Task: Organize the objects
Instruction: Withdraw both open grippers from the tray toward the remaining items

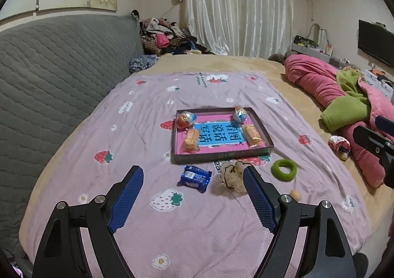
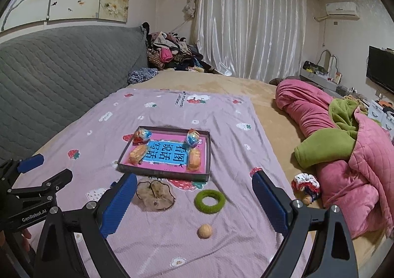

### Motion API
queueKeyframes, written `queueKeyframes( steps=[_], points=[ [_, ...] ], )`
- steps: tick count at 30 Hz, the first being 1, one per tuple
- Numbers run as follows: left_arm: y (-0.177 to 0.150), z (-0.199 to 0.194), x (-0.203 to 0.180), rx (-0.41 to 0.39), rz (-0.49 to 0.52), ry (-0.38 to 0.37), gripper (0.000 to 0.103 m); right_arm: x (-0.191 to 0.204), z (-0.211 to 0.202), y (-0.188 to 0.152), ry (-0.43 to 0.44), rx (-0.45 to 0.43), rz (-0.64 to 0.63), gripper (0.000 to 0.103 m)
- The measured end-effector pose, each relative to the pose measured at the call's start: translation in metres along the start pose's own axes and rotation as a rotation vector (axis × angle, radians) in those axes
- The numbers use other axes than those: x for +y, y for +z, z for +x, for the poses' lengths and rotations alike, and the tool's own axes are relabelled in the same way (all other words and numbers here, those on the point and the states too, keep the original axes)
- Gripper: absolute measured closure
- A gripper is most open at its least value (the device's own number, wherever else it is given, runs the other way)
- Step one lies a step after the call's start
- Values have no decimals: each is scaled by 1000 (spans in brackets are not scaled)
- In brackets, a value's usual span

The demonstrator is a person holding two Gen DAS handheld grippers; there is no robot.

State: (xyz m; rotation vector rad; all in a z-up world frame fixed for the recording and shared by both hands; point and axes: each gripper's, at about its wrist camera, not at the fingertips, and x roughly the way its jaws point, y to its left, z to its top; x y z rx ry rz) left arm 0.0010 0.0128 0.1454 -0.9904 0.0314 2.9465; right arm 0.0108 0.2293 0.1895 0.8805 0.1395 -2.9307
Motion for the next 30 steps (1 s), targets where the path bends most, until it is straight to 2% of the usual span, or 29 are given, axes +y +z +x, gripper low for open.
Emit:
queueKeyframes(
  steps=[16, 30],
  points=[
    [-24, 16, -24, 44, 15, -37, 19, -10, 8, -35, 10, 35, 29, 8],
    [-44, 54, -43, 110, 43, -70, 19, -18, 42, -65, -7, 102, 29, 8]
  ],
)
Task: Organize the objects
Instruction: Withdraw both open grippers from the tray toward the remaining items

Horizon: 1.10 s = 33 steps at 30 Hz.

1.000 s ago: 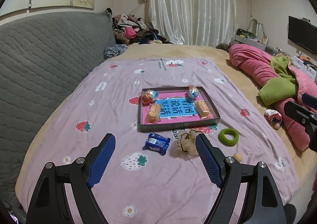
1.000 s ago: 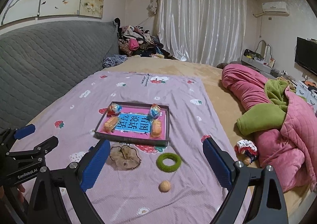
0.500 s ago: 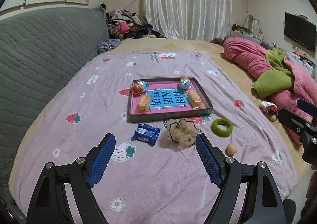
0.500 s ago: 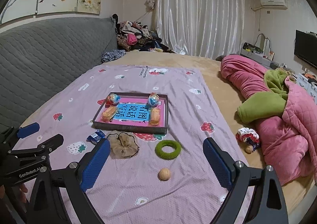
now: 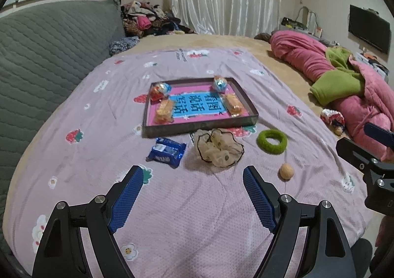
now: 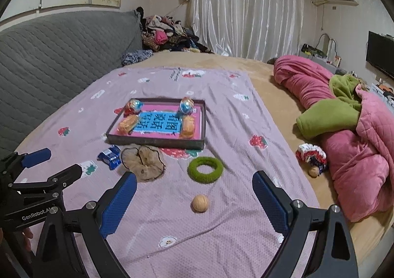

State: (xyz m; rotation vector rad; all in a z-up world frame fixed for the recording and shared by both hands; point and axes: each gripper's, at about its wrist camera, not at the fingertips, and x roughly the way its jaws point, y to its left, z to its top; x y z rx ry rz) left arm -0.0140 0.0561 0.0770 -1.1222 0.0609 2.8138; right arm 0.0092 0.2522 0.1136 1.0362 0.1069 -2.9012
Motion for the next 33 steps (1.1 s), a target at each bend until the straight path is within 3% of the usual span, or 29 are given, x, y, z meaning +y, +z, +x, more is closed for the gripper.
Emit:
queueKeyframes(
  steps=[26, 33],
  points=[
    [-27, 55, -11, 98, 15, -10, 19, -11, 51, -41, -6, 105, 18, 8],
    [-31, 65, -15, 88, 21, -36, 19, -12, 62, -50, -19, 115, -2, 8]
  ],
)
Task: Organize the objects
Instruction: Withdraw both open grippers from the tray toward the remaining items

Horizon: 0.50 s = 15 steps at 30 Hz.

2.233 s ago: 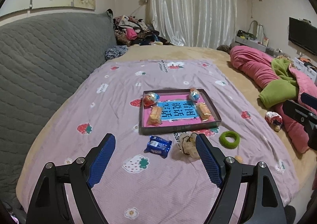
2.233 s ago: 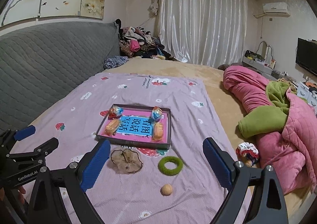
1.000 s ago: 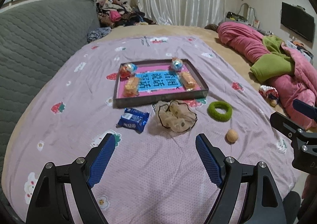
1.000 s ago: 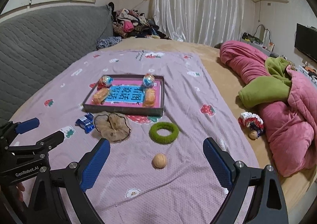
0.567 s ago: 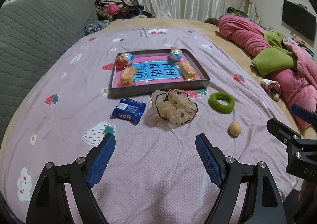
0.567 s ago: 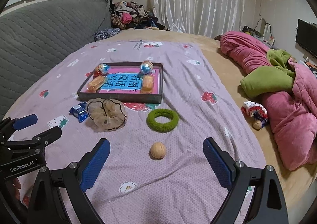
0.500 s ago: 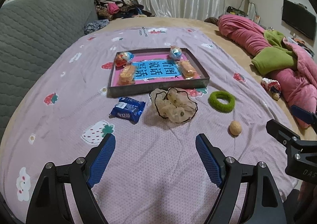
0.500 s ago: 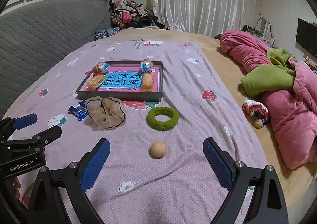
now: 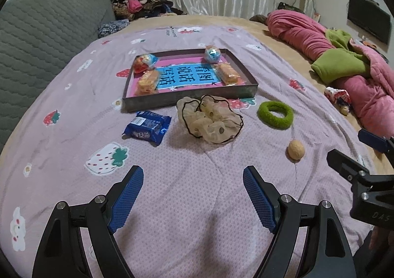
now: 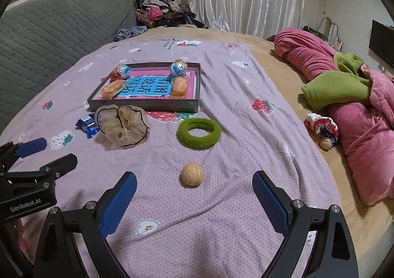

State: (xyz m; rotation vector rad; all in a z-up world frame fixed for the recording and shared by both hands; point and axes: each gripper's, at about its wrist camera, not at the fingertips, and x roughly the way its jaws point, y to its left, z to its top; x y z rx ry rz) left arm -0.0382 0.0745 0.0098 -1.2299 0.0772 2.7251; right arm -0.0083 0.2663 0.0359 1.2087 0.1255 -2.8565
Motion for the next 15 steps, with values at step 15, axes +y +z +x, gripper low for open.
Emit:
queueKeyframes(
  steps=[15],
  points=[
    [20, 43, -2, 22, -7, -22, 19, -12, 42, -14, 13, 34, 23, 8]
  ],
)
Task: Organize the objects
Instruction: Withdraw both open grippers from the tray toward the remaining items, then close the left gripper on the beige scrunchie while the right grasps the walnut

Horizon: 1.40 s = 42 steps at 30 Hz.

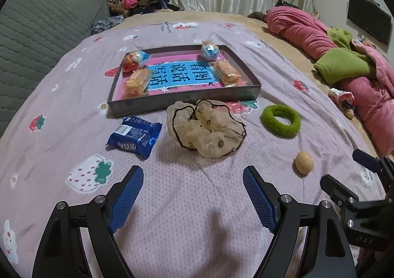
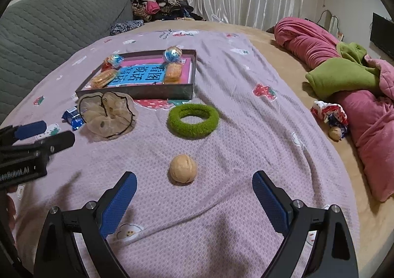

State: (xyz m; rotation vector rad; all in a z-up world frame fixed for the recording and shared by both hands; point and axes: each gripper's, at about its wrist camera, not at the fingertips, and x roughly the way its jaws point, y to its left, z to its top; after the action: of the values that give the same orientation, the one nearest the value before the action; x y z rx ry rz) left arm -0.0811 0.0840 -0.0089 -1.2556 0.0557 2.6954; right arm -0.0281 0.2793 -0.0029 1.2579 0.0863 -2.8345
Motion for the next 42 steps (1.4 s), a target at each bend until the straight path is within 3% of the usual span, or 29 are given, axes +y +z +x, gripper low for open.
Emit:
queueKeyframes(
  steps=[21, 26, 30, 32, 33, 37, 42],
  points=[
    [44, 66, 7, 9, -18, -8, 19, 2, 51, 7, 8, 51, -27, 8],
    [48, 81, 8, 22, -29, -20, 19, 2, 64, 7, 74, 68, -10, 23],
    [47, 92, 8, 40, -29, -19, 19, 6, 73, 7, 78, 83, -19, 26],
    [47, 96, 9, 47, -32, -28, 19, 5, 75, 7, 95, 82, -2, 33],
    [47, 98, 9, 48, -35, -36, 23, 5, 75, 8, 102, 80, 3, 34],
    [47, 106, 9, 77, -66, -94, 54, 8, 76, 7, 107, 79, -16, 43],
    [42, 111, 0, 105, -46, -109, 71, 12, 73, 7, 130, 76, -30, 62]
  ],
)
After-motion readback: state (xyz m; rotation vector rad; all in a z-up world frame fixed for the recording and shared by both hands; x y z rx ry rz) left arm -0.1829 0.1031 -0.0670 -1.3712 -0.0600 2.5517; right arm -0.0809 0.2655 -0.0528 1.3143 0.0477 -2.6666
